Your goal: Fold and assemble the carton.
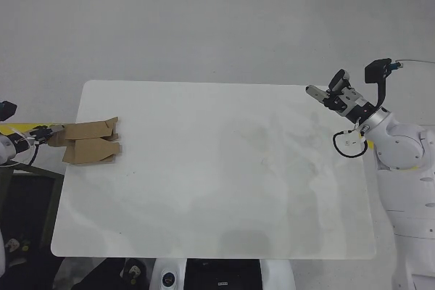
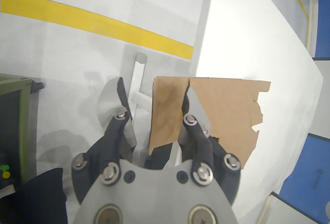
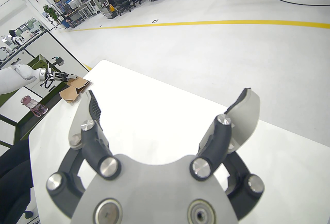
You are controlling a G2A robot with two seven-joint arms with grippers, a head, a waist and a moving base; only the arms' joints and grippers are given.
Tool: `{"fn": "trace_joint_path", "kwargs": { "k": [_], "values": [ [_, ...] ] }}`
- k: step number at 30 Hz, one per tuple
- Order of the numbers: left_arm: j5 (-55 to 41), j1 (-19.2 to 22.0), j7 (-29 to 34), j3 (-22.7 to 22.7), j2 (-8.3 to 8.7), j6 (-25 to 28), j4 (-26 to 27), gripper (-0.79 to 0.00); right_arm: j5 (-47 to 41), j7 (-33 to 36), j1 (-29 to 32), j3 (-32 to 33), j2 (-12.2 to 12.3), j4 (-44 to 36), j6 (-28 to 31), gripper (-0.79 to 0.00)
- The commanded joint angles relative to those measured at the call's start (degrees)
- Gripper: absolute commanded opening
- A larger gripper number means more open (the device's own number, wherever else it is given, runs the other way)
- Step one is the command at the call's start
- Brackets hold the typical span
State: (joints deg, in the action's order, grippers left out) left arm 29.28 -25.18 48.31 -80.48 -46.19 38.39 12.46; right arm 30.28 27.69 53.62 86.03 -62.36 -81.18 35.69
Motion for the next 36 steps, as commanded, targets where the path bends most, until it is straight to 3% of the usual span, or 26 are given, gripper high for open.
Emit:
{"fn": "trace_joint_path", "kwargs": {
  "k": [1, 2, 12, 20, 28, 36],
  "values": [
    [-1.77, 0.09, 1.13, -0.40, -0.08, -0.02, -0.30, -0.680, 0.00, 0.00, 0.00, 0.00, 0.00, 0.00, 0.00, 0.000],
    [-2.77, 0.09, 1.81, -0.64, -0.12, 0.19, -0.43, -0.785, 0.00, 0.00, 0.00, 0.00, 0.00, 0.00, 0.00, 0.000],
    [-13.05, 1.57, 7.55, -3.89, 0.35, 1.55, 0.15, -0.785, 0.00, 0.00, 0.00, 0.00, 0.00, 0.00, 0.00, 0.000],
    [-24.46, 4.32, 14.38, -6.64, 0.11, 2.52, 5.12, -0.785, 0.00, 0.00, 0.00, 0.00, 0.00, 0.00, 0.00, 0.000],
    [-28.13, 6.71, 12.79, -4.51, -1.56, 0.43, 11.68, -0.785, 0.00, 0.00, 0.00, 0.00, 0.00, 0.00, 0.00, 0.000],
    [-30.37, 7.90, 8.76, 0.88, -4.70, -3.16, 16.83, -0.785, 0.00, 0.00, 0.00, 0.00, 0.00, 0.00, 0.00, 0.000]
  ]
}}
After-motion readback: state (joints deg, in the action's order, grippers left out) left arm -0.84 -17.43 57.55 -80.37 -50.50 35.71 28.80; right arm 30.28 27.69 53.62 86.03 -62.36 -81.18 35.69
